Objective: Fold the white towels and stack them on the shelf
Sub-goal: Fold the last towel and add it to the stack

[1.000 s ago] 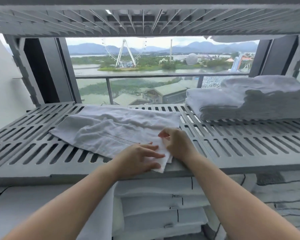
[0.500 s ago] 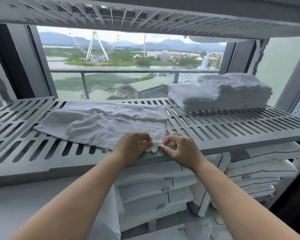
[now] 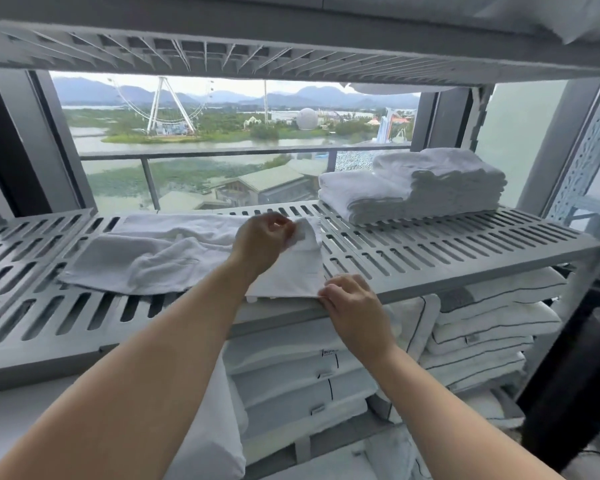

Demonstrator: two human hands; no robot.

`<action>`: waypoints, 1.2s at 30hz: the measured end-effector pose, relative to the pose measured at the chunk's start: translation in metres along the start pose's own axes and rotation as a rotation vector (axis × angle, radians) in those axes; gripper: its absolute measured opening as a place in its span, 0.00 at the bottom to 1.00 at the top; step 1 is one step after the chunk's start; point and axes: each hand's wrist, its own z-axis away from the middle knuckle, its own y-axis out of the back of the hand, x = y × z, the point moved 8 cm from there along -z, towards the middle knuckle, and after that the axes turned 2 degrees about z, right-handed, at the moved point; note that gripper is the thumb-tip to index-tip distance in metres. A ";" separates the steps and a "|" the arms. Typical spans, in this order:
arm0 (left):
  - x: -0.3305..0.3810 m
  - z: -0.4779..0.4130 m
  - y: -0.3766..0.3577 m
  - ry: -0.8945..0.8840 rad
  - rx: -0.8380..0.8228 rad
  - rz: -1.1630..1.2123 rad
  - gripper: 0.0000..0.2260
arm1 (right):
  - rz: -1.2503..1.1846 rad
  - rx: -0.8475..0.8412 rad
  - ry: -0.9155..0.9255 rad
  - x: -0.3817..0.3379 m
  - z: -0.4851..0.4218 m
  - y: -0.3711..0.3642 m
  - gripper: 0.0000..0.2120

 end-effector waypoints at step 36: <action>-0.036 0.114 0.011 -0.058 -0.137 -0.806 0.20 | -0.016 -0.153 -0.018 -0.026 -0.014 0.007 0.19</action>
